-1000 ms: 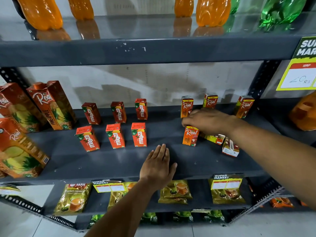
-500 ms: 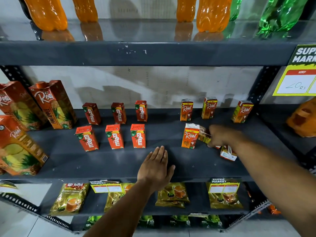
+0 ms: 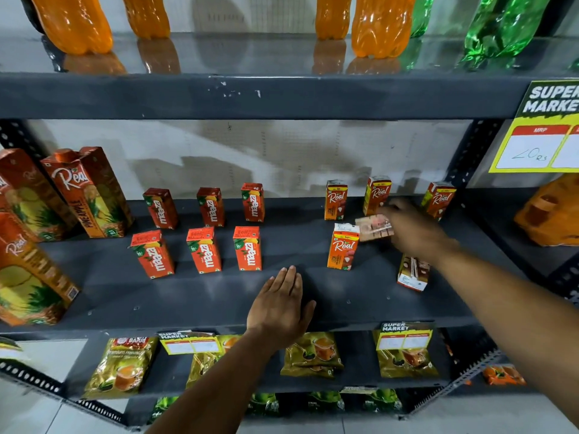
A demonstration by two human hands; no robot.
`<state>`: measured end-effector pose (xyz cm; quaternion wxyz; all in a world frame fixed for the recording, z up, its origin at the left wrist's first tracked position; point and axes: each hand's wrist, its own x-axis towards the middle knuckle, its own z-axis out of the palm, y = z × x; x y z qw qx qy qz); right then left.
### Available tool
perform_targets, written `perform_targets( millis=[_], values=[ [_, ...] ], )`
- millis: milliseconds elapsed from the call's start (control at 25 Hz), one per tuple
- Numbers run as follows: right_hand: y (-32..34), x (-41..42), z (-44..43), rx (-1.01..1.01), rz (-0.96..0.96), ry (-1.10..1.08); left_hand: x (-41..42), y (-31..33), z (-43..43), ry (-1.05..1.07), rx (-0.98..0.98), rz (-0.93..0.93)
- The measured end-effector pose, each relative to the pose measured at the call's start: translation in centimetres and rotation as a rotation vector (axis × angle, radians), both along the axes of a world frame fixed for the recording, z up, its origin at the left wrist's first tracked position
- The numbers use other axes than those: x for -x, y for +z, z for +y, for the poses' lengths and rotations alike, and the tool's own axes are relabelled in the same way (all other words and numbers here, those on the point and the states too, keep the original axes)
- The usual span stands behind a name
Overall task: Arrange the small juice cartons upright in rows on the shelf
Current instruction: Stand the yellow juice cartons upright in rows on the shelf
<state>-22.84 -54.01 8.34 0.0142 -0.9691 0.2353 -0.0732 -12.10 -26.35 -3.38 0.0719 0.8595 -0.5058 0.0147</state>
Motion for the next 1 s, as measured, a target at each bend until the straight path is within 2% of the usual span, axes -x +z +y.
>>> perform_targets(
  millis=[120,200,400,520,640,800,1000],
  values=[
    [1.5,0.3,-0.4,0.030,0.207,0.128,0.1,0.2,0.0,-0.004,0.006,0.009],
    [1.9,0.1,-0.7,0.153,0.375,0.270,0.1,0.3,0.1,-0.005,0.001,0.010],
    [3.1,-0.1,-2.1,0.373,0.398,0.398,0.1,0.5,0.1,-0.010,-0.015,0.010],
    [3.9,0.0,-2.4,0.393,0.447,0.424,0.1,0.4,0.1,-0.007,-0.028,0.013],
    [4.0,-0.2,-2.4,0.215,0.356,0.303,0.1,0.4,0.1,-0.003,-0.033,0.010],
    [4.1,-0.9,-1.3,0.032,0.330,-0.032,0.2,0.4,0.0,-0.001,-0.039,0.014],
    [4.0,-0.8,-0.2,-0.185,0.215,-0.154,0.2,0.4,0.1,0.002,-0.027,0.007]
  ],
)
